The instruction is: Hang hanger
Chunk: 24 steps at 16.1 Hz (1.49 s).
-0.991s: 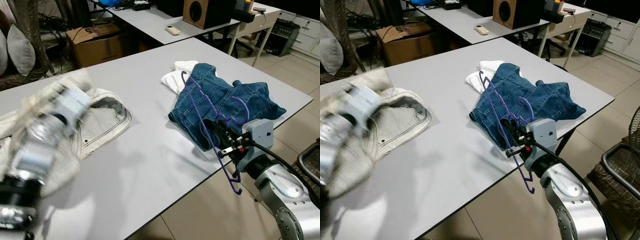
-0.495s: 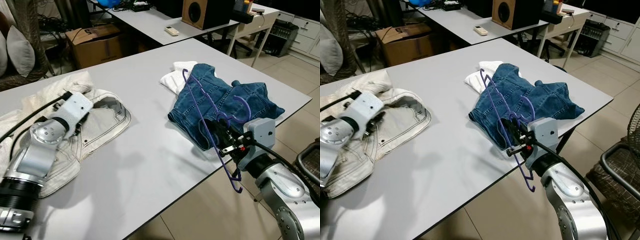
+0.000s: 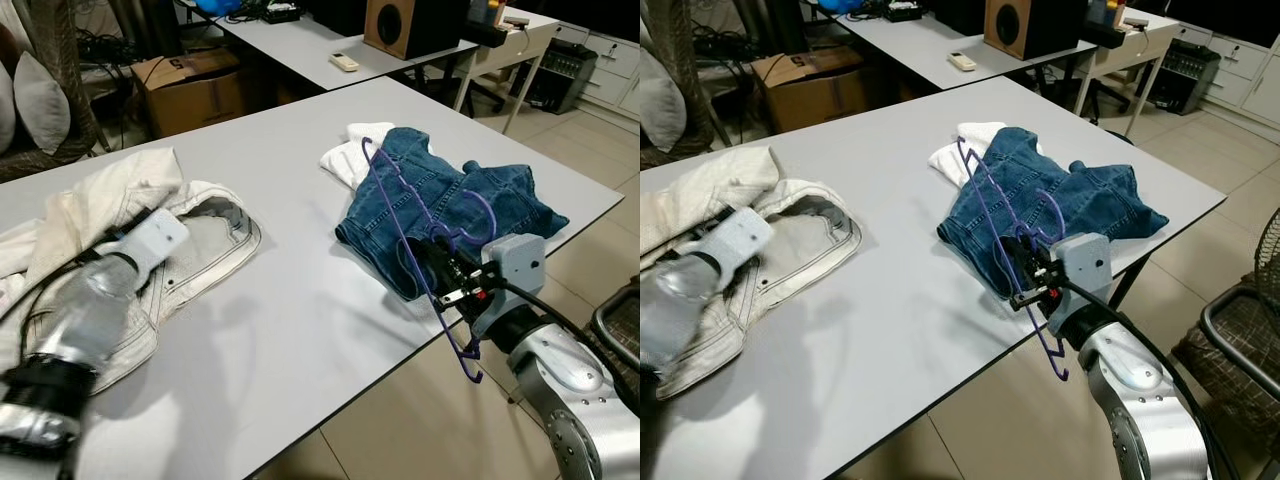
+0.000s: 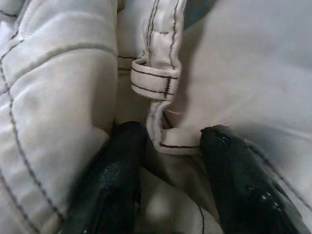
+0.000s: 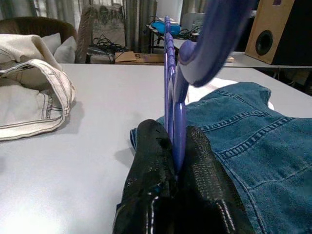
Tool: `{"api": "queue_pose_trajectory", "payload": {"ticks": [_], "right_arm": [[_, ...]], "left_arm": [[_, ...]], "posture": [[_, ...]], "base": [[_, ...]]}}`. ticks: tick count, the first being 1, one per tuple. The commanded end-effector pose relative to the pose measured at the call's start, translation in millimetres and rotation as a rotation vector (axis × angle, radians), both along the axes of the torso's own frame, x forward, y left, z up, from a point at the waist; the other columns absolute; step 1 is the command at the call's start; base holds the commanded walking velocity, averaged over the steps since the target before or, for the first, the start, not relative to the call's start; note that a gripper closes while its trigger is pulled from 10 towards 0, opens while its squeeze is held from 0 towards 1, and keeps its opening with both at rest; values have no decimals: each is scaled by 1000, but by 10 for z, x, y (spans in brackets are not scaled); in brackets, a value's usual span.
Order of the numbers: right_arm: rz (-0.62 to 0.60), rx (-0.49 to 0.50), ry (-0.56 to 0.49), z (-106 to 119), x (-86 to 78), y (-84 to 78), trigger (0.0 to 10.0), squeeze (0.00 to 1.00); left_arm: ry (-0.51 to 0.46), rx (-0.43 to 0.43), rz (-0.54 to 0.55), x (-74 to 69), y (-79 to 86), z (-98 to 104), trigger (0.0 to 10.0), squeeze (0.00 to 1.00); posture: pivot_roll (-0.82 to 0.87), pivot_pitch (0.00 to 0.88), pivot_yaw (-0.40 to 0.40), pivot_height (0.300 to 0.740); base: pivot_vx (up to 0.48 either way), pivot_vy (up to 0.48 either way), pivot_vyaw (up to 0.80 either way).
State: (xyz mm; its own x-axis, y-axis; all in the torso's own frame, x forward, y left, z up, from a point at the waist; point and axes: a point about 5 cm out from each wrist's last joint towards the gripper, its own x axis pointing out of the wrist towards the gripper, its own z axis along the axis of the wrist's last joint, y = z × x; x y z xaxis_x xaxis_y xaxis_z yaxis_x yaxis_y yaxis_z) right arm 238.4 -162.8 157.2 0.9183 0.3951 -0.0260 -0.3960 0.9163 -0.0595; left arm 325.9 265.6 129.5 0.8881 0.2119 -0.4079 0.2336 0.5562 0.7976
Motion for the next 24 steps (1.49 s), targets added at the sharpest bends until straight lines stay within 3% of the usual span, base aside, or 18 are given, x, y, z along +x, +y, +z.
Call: {"api": "queue_pose_trajectory", "payload": {"ticks": [1,4,5,6,7,8,16,24], "right_arm": [[2,2,-18,19,12,17,10000,0],[-3,2,-20,14,3,17,10000,0],[-5,2,-21,12,5,20,10000,0],[-5,2,-22,11,9,23,10000,0],[-5,2,-23,11,10,25,10000,0],[-4,2,-24,11,13,29,10000,0],[-6,4,-28,2,14,33,10000,0],[-24,8,-26,-17,23,16,10000,0]], "left_arm": [[-5,47,21,26,21,-11,10000,0],[36,9,26,7,-5,-150,10000,0],[57,-16,28,-1,-20,-216,8667,0],[73,-27,26,-12,-36,-258,3255,0],[78,-32,25,-17,-40,-269,3255,0],[85,-36,27,-25,-39,-292,0,0],[81,-57,23,-51,-7,-366,0,0],[-64,-28,-10,42,28,-211,0,0]], "posture": [[-199,0,37,740],[-202,0,42,740],[-201,0,43,740],[-199,0,42,740],[-199,0,42,740],[-197,0,42,740],[-194,0,45,740],[-193,0,43,740]], "base": [[0,0,0],[0,0,0],[0,0,0],[0,0,0],[0,0,0],[0,0,0],[0,0,0],[0,0,0]]}}
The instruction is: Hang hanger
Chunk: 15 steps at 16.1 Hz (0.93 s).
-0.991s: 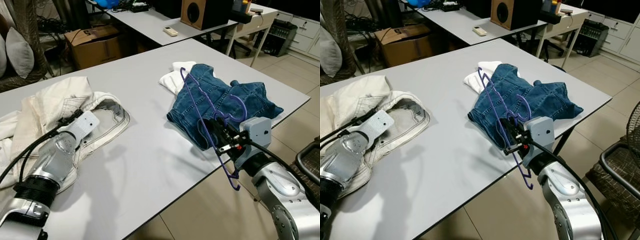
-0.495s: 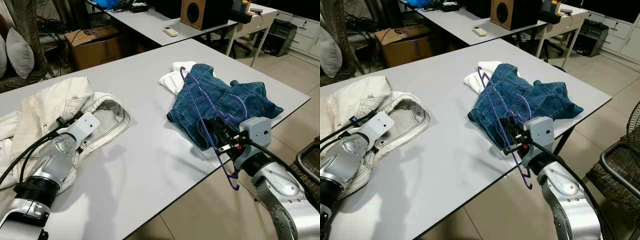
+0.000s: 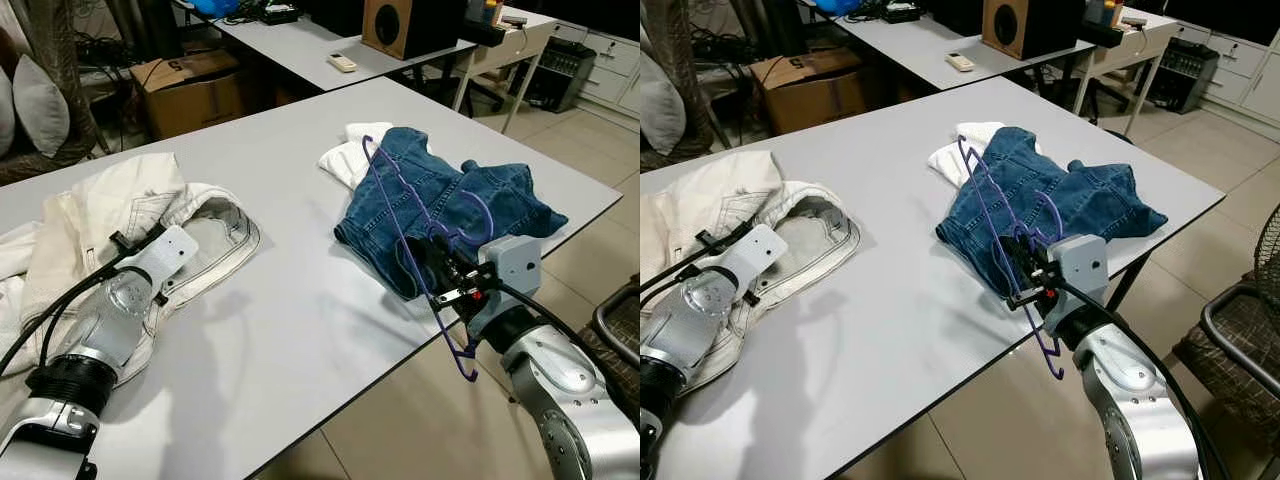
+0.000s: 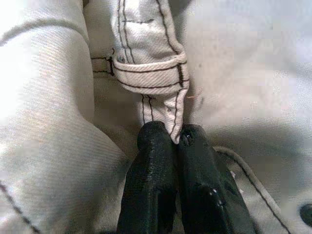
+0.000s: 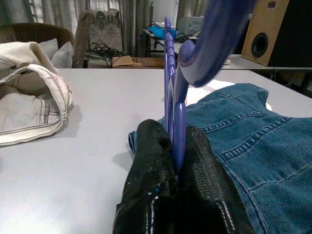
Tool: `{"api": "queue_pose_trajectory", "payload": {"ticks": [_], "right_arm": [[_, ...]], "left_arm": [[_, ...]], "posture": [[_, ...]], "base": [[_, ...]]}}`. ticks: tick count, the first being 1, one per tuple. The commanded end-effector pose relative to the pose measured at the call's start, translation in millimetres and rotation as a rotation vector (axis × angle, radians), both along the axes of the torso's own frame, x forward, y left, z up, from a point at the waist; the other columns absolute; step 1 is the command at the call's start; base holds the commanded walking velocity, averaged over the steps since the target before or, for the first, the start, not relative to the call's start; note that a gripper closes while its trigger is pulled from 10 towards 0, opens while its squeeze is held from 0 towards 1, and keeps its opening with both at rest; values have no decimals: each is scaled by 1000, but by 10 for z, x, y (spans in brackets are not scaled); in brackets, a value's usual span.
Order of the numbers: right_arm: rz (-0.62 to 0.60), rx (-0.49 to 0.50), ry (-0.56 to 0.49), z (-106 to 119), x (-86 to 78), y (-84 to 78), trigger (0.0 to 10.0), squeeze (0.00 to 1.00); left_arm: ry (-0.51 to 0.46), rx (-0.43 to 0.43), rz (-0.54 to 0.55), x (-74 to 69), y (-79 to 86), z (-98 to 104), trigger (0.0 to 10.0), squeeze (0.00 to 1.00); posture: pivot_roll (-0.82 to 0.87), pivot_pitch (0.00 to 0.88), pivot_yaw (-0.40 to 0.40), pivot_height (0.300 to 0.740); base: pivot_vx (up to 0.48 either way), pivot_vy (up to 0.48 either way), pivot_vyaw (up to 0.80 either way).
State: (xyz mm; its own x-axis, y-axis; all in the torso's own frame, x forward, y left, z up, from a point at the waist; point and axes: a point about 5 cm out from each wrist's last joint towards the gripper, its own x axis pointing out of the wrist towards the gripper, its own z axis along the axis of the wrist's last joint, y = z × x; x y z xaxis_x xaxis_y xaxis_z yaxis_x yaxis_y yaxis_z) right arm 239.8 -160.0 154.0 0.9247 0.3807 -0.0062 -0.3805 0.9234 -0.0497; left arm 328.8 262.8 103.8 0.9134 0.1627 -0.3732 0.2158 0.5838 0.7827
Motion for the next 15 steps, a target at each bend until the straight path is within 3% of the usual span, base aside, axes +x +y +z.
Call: {"api": "queue_pose_trajectory", "payload": {"ticks": [1,2,4,5,6,7,8,9,10,11,14,15], "right_arm": [[-20,-4,-11,6,23,-22,10000,0],[-26,-2,-11,4,31,-27,10000,0],[-34,5,-14,10,53,-32,10000,0],[-34,5,-14,10,53,-32,10000,0],[-37,9,-19,18,63,-34,10000,0],[-38,11,-23,20,66,-38,10000,0],[-38,12,-25,21,68,-37,10000,0],[-32,15,-30,31,78,-27,10000,0],[-29,16,-32,37,84,-21,10000,0],[-25,18,-36,46,92,-16,10000,0],[-25,21,-40,50,97,-17,10000,0],[-30,25,-44,49,97,-13,10000,0]], "left_arm": [[-51,-39,-20,56,5,122,0,0],[-67,-105,-38,79,-40,163,0,0],[-49,-325,-122,134,-204,288,0,0],[-49,-325,-122,134,-204,288,0,0],[-43,-514,-178,180,-259,504,0,0],[-54,-639,-219,215,-240,744,0,0],[-68,-694,-253,233,-237,881,0,0],[-105,-839,-333,271,-269,1201,0,0],[-133,-938,-386,284,-309,1370,0,0],[-209,-1113,-465,306,-359,1672,0,0],[-384,-1413,-562,324,-341,2180,0,0],[-448,-1579,-575,328,-290,2313,0,0]], "posture": [[-190,0,40,740],[-189,0,40,740],[-186,0,38,740],[-186,0,38,740],[-186,0,42,740],[-185,0,43,740],[-183,0,43,740],[-182,0,43,740],[-182,0,43,740],[-174,0,38,740],[-171,0,42,740],[-173,0,48,740]], "base": [[0,0,0],[0,0,0],[0,0,0],[0,0,0],[0,0,0],[0,0,0],[0,0,0],[0,0,0],[0,0,0],[0,0,0],[0,0,0],[0,0,0]]}}
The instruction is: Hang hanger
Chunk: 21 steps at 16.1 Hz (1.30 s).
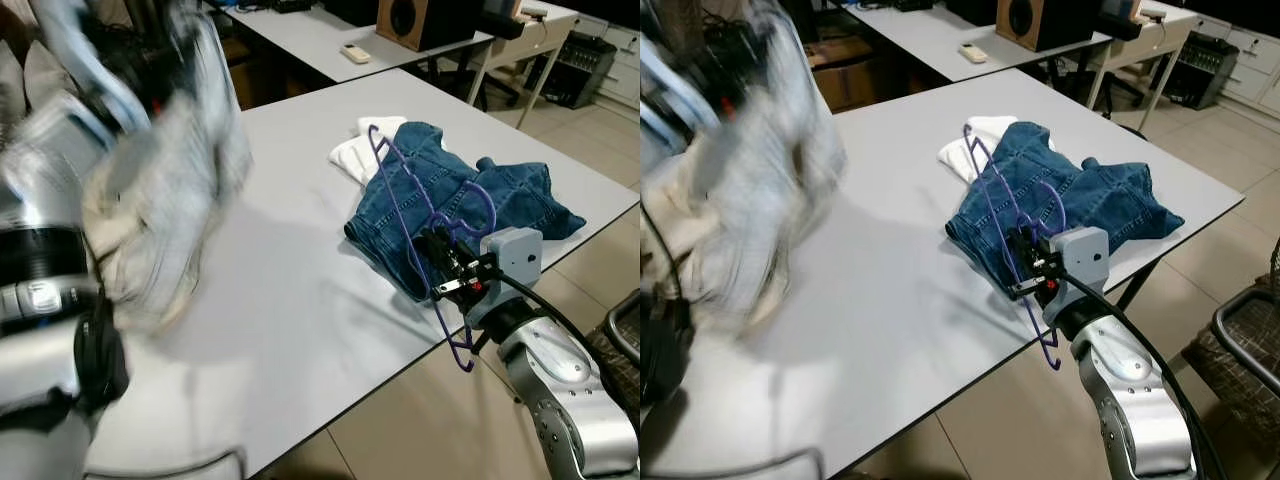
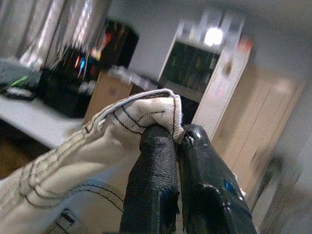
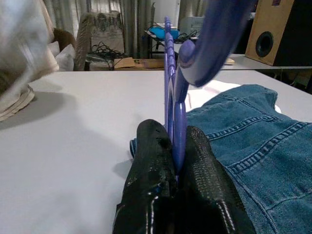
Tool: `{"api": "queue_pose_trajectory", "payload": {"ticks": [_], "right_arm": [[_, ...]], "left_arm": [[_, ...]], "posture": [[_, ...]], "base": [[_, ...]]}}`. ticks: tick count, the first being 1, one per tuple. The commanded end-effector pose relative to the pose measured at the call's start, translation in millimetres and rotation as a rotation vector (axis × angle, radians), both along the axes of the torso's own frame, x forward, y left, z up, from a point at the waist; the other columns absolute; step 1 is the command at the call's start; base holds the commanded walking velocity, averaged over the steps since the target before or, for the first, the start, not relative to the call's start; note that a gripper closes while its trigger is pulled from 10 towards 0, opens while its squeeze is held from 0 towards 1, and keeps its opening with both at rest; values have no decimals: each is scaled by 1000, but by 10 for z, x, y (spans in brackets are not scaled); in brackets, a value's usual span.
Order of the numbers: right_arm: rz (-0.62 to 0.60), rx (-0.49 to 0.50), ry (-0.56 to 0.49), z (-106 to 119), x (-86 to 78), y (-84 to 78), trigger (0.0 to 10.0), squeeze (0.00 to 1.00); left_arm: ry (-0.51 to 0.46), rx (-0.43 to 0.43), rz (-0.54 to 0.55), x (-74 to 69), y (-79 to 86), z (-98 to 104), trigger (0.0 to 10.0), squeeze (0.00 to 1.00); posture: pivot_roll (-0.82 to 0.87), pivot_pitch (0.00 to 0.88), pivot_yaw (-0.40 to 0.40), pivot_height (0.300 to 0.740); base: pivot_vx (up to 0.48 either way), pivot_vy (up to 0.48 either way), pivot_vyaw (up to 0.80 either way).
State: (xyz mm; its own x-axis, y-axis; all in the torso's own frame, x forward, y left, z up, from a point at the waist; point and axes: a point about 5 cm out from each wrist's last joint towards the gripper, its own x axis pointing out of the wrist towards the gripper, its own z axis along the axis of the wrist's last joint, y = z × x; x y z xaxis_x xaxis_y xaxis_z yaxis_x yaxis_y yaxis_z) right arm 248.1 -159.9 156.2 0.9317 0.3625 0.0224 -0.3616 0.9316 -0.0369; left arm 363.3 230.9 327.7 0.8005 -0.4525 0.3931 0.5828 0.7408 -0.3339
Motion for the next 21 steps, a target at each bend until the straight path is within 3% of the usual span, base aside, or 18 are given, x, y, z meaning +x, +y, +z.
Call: {"api": "queue_pose_trajectory", "payload": {"ticks": [1,2,4,5,6,7,8,9,11,13,14,15,16,17,18,19,20,21], "right_arm": [[-13,4,-25,28,14,-13,10000,0],[-19,12,-32,37,18,-12,10000,0],[-19,35,-50,67,35,-4,10000,0],[-18,42,-56,79,51,3,10000,0],[-18,45,-60,82,67,9,10000,0],[-20,47,-64,81,77,14,10000,0],[-27,55,-76,92,81,17,10000,0],[-34,60,-83,100,80,15,10000,0],[-53,71,-88,99,69,-9,10000,0],[-68,70,-90,86,58,-23,10000,0],[-72,72,-92,83,49,-26,10000,0],[-73,72,-92,82,46,-27,10000,0],[-76,71,-89,72,33,-28,10000,0],[-77,68,-86,64,21,-36,10000,0],[-77,67,-85,63,15,-43,10000,0],[-76,62,-82,60,12,-57,10000,0],[-75,58,-81,63,16,-68,10000,0],[-75,57,-82,66,17,-75,10000,0]], "left_arm": [[-27,-102,-11,-15,41,85,0,0],[-33,-165,-20,-16,61,113,0,0],[-34,-113,98,40,124,163,0,0],[-49,-34,116,76,95,197,0,0],[-75,-55,73,106,-8,296,0,0],[-121,-129,31,108,-94,450,0,0],[-189,-279,2,78,-111,738,0,0],[-214,-348,-2,60,-97,885,0,0],[-213,-278,70,69,-51,911,0,0],[-67,88,247,191,-79,402,0,0],[35,365,320,230,-64,-28,0,0],[69,480,336,231,-59,-191,0,0],[149,714,290,165,-30,-637,0,0],[177,825,201,41,-29,-916,0,0],[161,901,136,-39,-42,-1009,0,0],[163,1015,41,-158,-29,-1142,0,0],[152,1183,-43,-265,17,-1237,0,0],[145,1277,-93,-321,41,-1282,0,0]], "posture": [[-173,0,48,740],[-169,0,50,740],[-159,0,49,740],[-151,0,48,740],[-145,0,48,740],[-143,0,53,740],[-144,0,60,740],[-144,0,67,740],[-146,0,76,740],[-154,0,92,740],[-156,0,96,740],[-156,0,96,740],[-159,0,96,740],[-162,0,92,740],[-160,0,85,740],[-160,0,79,740],[-159,0,70,740],[-161,0,69,740]], "base": [[0,0,0],[0,0,0],[0,0,0],[0,0,0],[0,0,0],[0,0,0],[0,0,0],[0,0,0],[0,0,0],[0,0,0],[0,0,0],[0,0,0],[0,0,0],[0,0,0],[0,0,0],[0,0,0],[0,0,0],[0,0,0]]}}
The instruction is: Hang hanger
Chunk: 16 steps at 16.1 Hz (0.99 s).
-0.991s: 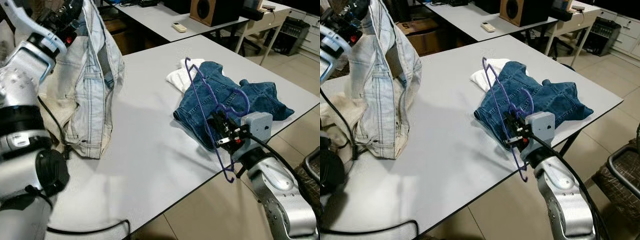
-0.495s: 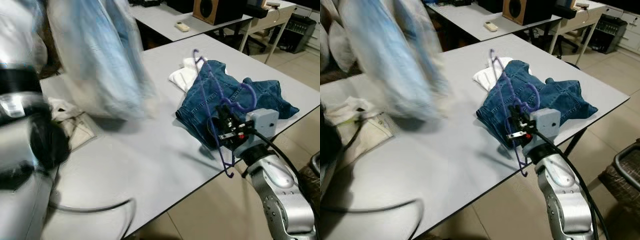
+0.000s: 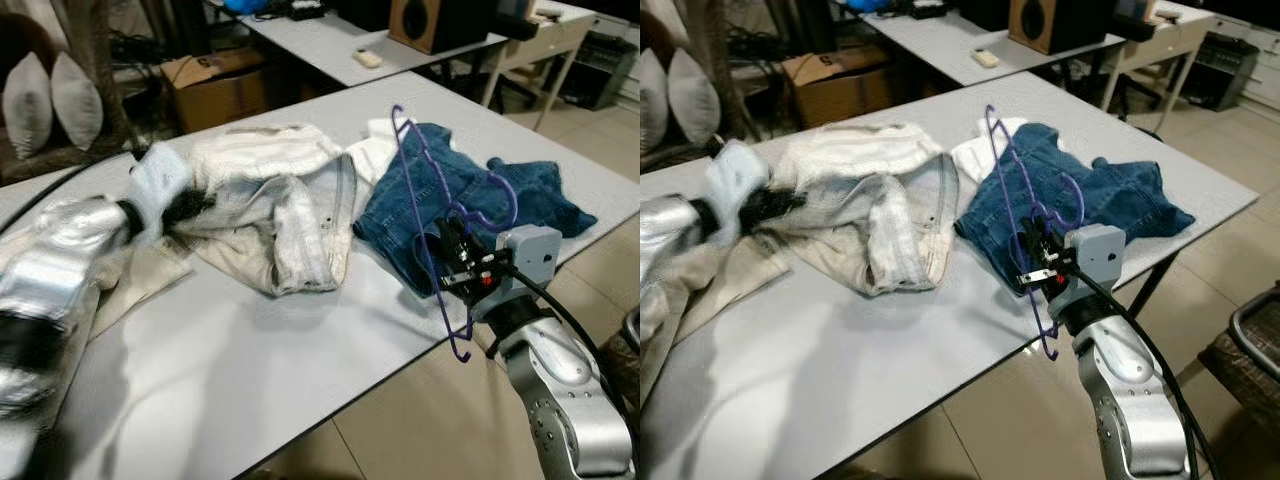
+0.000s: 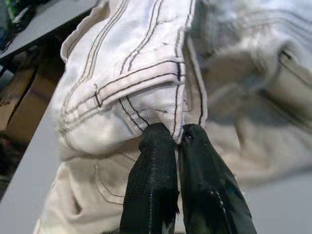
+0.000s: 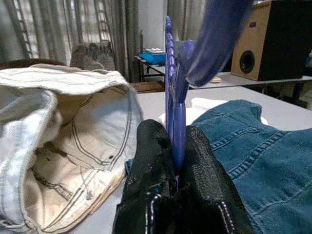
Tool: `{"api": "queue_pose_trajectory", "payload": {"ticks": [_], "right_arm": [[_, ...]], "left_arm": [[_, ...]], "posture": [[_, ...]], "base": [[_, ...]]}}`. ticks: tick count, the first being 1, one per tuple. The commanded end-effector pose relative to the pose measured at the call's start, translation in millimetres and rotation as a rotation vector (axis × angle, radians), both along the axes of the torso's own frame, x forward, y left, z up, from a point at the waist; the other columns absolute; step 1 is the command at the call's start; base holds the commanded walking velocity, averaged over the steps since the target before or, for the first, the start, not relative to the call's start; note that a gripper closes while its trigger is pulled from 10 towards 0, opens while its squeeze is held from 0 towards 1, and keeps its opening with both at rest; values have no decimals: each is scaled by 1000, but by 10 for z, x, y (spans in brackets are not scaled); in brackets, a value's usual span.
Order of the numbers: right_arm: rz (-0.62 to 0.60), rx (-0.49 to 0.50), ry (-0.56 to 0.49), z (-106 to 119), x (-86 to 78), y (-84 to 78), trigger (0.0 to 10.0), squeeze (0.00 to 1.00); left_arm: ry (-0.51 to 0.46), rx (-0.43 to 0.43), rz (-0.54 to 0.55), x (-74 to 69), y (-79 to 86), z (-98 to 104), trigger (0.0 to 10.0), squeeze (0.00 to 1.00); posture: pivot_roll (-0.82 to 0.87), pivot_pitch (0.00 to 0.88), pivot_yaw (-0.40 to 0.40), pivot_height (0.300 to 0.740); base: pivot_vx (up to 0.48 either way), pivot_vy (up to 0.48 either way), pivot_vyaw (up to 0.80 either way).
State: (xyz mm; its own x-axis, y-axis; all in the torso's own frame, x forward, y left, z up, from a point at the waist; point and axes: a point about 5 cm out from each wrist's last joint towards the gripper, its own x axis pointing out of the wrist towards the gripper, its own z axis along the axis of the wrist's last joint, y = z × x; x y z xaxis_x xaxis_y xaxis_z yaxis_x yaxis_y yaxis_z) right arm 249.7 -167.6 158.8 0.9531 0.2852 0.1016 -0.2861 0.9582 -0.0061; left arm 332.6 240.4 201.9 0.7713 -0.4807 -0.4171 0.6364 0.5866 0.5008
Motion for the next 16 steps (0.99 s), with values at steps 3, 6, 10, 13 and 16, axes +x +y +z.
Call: {"api": "queue_pose_trajectory", "payload": {"ticks": [3,6,10,13,16], "right_arm": [[-16,-10,-20,57,7,-84,10000,0],[-21,-11,-22,60,-3,-90,10000,0],[-22,-15,-21,66,-18,-98,10000,0],[-20,-16,-16,62,-18,-100,10000,0],[-8,-15,-17,68,6,-71,10000,0]], "left_arm": [[-66,87,-43,-33,144,223,0,0],[-115,-221,-90,-34,24,470,0,0],[309,247,-139,-384,507,49,0,0],[307,140,-217,-474,400,132,0,0],[71,45,-210,-235,118,164,10000,47]], "posture": [[-164,0,62,740],[-173,0,67,740],[-184,0,67,740],[-175,0,57,740],[-173,0,54,740]], "base": [[0,0,0],[0,0,0],[0,0,0],[0,0,0],[0,0,0]]}}
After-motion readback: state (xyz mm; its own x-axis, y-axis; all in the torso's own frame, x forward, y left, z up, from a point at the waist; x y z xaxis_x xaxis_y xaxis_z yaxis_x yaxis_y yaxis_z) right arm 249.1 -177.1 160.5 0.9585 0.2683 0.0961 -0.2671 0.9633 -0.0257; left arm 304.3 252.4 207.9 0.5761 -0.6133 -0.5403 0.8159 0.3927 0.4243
